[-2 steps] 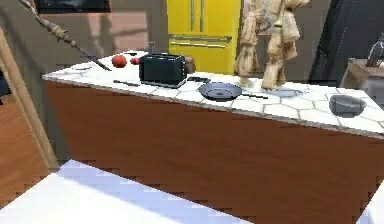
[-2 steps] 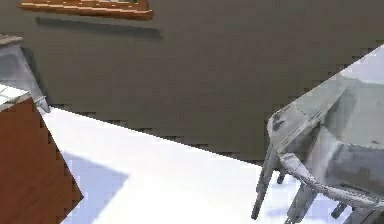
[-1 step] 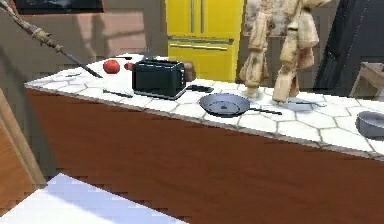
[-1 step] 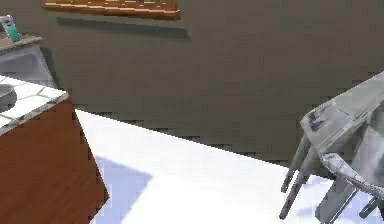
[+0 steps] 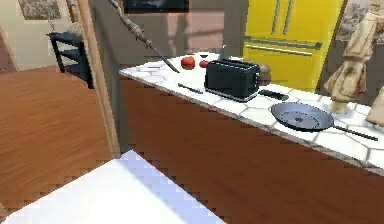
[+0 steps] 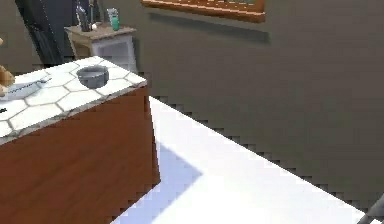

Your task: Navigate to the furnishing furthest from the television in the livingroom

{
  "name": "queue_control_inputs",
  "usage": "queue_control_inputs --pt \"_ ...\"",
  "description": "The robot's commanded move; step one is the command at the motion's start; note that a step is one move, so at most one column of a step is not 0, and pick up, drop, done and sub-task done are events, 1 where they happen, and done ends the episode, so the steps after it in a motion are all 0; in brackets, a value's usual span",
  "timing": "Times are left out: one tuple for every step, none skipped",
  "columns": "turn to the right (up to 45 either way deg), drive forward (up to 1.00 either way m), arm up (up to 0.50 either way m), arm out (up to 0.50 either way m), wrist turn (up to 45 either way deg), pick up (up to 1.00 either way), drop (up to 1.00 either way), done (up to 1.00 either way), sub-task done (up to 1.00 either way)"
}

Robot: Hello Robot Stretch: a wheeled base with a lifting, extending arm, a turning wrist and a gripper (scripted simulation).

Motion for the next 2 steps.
queue_control_inputs --pt "0.0 0.3 0.0 0.0 0.0 0.0 0.0 0.0 0.0" --pt "-45.0 0.0 0.0 0.0 0.0 0.0 0.0 0.0 0.0"
